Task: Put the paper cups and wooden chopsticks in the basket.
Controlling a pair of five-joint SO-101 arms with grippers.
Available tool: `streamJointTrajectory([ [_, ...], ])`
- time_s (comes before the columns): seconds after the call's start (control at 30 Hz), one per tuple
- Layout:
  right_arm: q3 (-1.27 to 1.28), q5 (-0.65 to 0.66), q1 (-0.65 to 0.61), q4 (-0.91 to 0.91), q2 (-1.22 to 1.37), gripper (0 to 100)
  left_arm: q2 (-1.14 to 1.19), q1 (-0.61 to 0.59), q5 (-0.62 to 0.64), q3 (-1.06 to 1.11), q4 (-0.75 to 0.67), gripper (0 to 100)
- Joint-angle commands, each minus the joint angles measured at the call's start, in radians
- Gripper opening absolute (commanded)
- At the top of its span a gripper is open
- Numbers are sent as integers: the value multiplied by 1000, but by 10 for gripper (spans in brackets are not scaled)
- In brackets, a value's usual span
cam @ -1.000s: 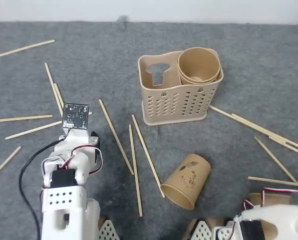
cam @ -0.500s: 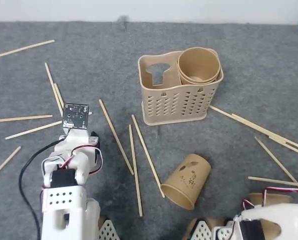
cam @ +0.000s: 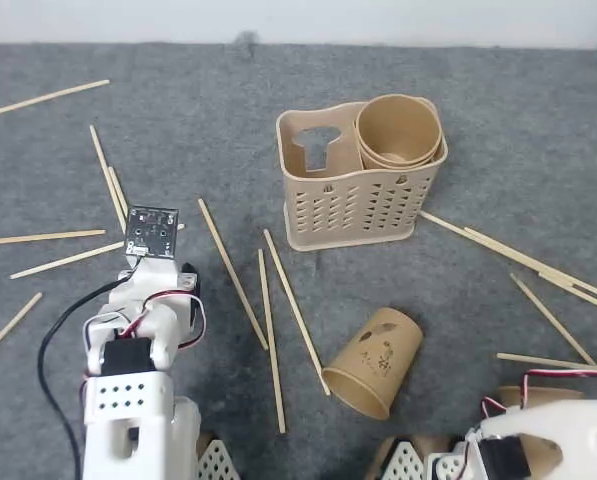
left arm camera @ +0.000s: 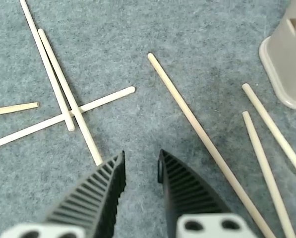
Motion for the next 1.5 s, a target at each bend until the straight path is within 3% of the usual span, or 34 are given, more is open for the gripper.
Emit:
streamJointTrajectory([
  [0.0, -2, 6, -13, -8, -5, 8, -17, 2, -8, -2, -25, 104],
  [0.83, -9, 8, -8, -4, -42, 8, -17, 2, -8, -2, -25, 103],
  [1.17, -5, 87, 76, 147, -59, 9, -17, 5, -8, -2, -25, 103],
  [1.47, -3, 77, 39, 150, -62, 8, -17, 3, -8, -2, -25, 103],
])
